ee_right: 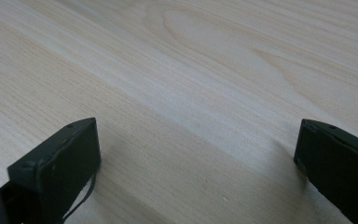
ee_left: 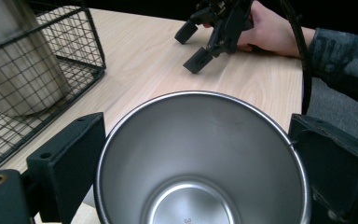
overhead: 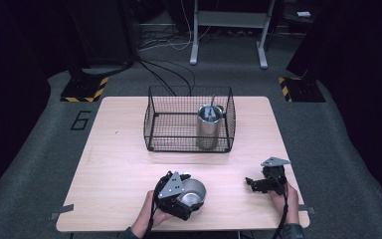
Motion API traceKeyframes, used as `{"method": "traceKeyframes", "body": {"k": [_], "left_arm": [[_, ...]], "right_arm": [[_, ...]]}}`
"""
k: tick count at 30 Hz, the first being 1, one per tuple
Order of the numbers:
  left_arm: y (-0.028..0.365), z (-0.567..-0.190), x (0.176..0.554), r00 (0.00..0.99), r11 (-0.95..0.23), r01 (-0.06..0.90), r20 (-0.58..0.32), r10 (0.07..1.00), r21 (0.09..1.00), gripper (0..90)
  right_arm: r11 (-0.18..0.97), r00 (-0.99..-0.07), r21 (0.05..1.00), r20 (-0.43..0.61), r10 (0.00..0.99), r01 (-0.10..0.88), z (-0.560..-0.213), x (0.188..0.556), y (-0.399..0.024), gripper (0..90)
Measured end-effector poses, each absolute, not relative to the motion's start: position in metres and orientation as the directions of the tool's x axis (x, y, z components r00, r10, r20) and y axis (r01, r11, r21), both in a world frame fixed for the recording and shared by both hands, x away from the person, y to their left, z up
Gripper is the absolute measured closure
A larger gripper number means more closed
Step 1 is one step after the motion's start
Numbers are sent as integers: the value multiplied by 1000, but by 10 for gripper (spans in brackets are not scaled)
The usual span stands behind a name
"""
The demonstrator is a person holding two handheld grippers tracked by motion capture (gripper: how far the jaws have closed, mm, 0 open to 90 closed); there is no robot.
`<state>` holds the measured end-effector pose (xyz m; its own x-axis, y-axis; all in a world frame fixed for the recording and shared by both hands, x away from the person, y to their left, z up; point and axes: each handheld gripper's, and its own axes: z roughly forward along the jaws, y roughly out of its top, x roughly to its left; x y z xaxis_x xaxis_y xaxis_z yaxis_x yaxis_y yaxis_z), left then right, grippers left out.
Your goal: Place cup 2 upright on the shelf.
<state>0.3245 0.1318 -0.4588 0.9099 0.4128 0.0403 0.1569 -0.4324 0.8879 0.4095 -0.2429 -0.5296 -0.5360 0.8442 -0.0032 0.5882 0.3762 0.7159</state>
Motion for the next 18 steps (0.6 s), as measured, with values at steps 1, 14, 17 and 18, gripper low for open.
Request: {"method": "traceKeyframes", "body": {"k": [1,14,17,18], "left_arm": [[132,-459,324,910,-432,157,40,413,888,66],[153,-453,330,879,-412,179,43,475,893,66],[158,-451,331,871,-405,186,41,489,895,66],[160,-451,331,868,-404,187,41,495,895,66]], "right_arm": [[376,-536,716,-3,844,588,-530,409,-243,0],[378,-537,715,-5,844,588,-530,409,-243,0],[380,-538,715,-7,843,587,-529,409,-243,0],[380,-538,716,-7,843,586,-529,409,-243,0]]}}
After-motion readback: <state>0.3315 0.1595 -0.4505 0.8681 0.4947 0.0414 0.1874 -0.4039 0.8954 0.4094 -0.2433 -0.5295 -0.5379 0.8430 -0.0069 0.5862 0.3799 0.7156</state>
